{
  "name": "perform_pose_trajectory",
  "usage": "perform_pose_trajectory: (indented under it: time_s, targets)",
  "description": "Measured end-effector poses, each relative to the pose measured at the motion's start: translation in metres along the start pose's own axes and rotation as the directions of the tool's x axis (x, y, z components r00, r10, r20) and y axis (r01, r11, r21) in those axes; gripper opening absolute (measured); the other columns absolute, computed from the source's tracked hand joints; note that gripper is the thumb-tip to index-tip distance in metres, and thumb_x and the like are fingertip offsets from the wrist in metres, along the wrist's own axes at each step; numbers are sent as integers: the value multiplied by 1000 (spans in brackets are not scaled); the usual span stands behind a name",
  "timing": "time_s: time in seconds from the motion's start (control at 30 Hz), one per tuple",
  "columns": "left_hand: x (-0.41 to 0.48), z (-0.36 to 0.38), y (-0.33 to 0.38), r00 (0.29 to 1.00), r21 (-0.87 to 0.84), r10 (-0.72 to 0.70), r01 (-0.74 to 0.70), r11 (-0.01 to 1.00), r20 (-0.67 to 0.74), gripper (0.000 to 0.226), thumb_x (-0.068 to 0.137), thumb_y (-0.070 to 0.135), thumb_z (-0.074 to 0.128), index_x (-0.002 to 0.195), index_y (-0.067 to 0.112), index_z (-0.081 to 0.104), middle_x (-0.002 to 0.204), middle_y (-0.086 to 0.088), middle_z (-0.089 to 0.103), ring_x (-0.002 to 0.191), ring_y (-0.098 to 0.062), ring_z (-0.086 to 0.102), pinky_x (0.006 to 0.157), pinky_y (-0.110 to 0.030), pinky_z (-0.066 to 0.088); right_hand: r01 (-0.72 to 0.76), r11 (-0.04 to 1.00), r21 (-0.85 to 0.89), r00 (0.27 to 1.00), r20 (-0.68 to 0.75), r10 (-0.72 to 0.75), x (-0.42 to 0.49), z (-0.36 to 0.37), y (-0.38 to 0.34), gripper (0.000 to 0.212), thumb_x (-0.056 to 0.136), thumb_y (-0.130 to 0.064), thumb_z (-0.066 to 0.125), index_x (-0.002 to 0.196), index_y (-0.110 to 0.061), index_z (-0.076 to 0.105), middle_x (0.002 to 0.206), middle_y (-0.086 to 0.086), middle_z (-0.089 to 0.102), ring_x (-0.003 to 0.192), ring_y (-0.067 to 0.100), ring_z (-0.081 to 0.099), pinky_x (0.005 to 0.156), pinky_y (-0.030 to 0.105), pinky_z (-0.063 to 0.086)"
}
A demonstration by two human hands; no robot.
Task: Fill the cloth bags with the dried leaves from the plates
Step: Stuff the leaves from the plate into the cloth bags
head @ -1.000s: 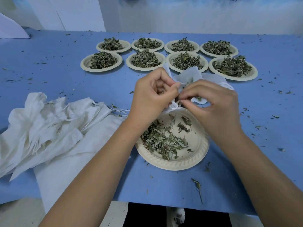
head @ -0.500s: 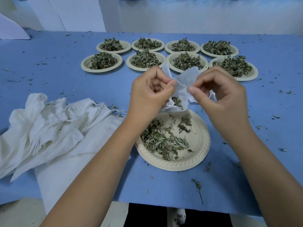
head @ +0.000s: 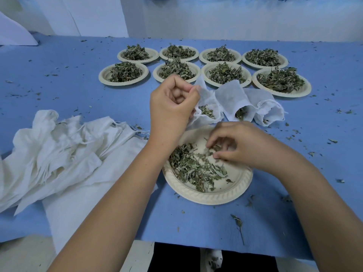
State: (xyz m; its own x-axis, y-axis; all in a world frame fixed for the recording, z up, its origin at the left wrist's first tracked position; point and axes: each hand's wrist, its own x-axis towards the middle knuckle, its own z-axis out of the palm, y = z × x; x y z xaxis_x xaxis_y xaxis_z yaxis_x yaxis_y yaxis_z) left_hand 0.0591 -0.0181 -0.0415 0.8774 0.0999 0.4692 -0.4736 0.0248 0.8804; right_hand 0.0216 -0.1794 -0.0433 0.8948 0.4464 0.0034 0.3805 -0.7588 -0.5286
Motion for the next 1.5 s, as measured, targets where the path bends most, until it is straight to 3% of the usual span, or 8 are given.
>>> perform_pose_trajectory:
  time_s: [0.13, 0.3, 0.43, 0.67, 0.9, 1.07, 1.3, 1.5]
  targets:
    - [0, 0, -1, 1000, -8, 0, 0, 1000, 1, 27, 91, 0, 62, 70, 12, 51, 43, 13, 48, 35, 0, 39, 39, -14, 36, 65, 969, 238, 997, -65, -51, -3, 1, -3, 13, 82, -18, 72, 96, -18, 72, 95, -6, 67, 83, 9, 65, 80, 23, 53]
    - [0, 1, 1, 1000, -7, -7, 7, 1000, -9, 24, 91, -2, 61, 72, 9, 51, 43, 11, 47, 35, 0, 38, 39, -15, 36, 45, 997, 55, 998, 29, -47, -2, 2, -4, 39, 76, -49, 67, 111, -31, 64, 111, -15, 57, 101, -5, 50, 91, 18, 42]
    - [0, 0, 1, 1000, -15, -11, 11, 1000, -7, 26, 91, -1, 61, 71, 10, 50, 44, 12, 46, 34, -2, 37, 39, -15, 35, 82, 989, 120, 966, 235, -108, -5, 5, -4, 50, 66, -31, 85, 111, -38, 63, 119, -21, 53, 107, 7, 52, 92, 27, 44]
    - [0, 0, 0, 1000, -14, -8, 8, 1000, 7, 27, 91, 0, 61, 70, 12, 50, 45, 11, 46, 34, -3, 36, 39, -16, 35, 135, 987, 90, 977, 155, -148, -3, -1, 0, 21, 74, -8, 80, 89, -23, 76, 94, -11, 68, 83, 9, 61, 81, 31, 49]
    - [-1, 1, -4, 997, 45, -18, 14, 999, 78, 26, 89, -2, 62, 71, 14, 53, 50, 5, 52, 38, -7, 42, 41, -17, 38, 390, 747, 539, 915, -314, -251, -11, -14, -6, 18, 71, 2, 75, 85, -7, 73, 83, 4, 72, 80, 20, 69, 76, 26, 55]
    - [-6, 7, -7, 977, 58, -56, 45, 997, 206, 27, 88, 1, 68, 69, 17, 55, 50, 1, 57, 37, -9, 45, 40, -16, 37, 516, 574, 636, 784, -621, -17, -7, -12, -9, 29, 65, -1, 73, 89, -8, 57, 80, -7, 72, 80, 7, 69, 74, 19, 54]
    - [-6, 6, -3, 977, -6, -17, 19, 1000, 213, 25, 89, 2, 65, 71, 15, 54, 50, 9, 55, 36, -2, 42, 38, -13, 34, 398, 892, 215, 663, -739, -117, -1, 8, -10, 17, 72, 4, 78, 83, -2, 67, 86, 7, 58, 77, 8, 61, 72, 19, 54]
    - [-4, 4, -1, 988, -21, -20, 23, 1000, 152, 25, 89, 3, 64, 70, 15, 54, 48, 11, 54, 35, -1, 41, 38, -13, 32, 346, 934, -87, 603, -742, -293, -3, 1, -8, 19, 78, -5, 78, 96, 0, 72, 89, 7, 72, 77, 11, 67, 75, 20, 54]
